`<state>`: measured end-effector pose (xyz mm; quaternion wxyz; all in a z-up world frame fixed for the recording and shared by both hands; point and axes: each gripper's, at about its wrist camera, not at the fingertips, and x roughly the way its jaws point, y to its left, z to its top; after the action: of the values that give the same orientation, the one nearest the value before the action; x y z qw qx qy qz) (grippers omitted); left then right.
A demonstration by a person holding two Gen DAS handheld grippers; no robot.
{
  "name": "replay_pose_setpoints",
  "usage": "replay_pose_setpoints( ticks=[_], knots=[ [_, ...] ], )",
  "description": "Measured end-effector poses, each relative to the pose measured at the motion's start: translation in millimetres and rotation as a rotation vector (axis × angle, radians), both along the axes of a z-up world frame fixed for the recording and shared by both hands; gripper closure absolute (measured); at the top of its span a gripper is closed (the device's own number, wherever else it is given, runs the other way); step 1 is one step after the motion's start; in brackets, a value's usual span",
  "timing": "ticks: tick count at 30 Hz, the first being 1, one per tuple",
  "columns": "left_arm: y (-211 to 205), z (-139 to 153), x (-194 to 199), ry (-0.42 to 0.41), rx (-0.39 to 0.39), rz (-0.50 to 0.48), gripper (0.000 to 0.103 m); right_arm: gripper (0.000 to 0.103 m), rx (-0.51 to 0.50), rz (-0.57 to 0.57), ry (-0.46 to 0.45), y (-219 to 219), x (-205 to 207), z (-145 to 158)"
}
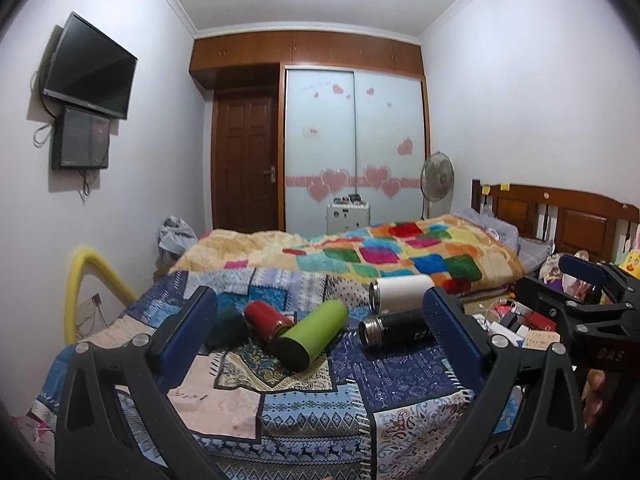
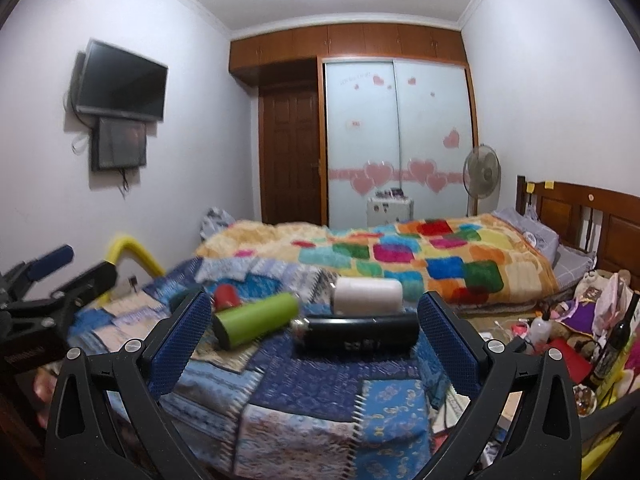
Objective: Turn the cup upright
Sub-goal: 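Lower the right gripper onto the lying black thermos and close around it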
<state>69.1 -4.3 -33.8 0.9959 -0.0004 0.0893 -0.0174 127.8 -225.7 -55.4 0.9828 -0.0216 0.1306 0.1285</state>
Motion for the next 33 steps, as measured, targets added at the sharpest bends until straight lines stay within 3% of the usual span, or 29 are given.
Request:
replay_pose_setpoints(
  ticks=[8,10,14,19,26,33],
  knots=[
    [-2.0,-36.9,65.2,0.105,-0.019,-0.034,0.0,0.0,-0.186,-0.009,0.143,-13.4,81.0,-26.7],
    [-1.1,-44.7,76.4,0.129,-0.027,-0.045,0.0,0.0,-0.254,0.036,0.181,-13.7,105.6,-33.7],
    [-0.1,-60.3,101.3,0.184,-0.036,-0.062,0.0,0.0,-0.292,0.19,0.279,-14.0,133.0,-46.2],
    [2.4,-81.1,129.7,0.248,-0.073,-0.066,0.0,0.0,-0.43,0.229,0.371,-6.6,172.0,-67.2],
    [1.8,-106.7,150.2,0.304,-0.061,-0.039,0.0,0.0,-0.552,0.279,0.481,1.6,208.0,-89.2],
    [-0.4,-119.4,158.6,0.317,-0.052,-0.03,0.0,0.0,-0.614,0.367,0.549,12.2,222.9,-91.6]
  ],
)
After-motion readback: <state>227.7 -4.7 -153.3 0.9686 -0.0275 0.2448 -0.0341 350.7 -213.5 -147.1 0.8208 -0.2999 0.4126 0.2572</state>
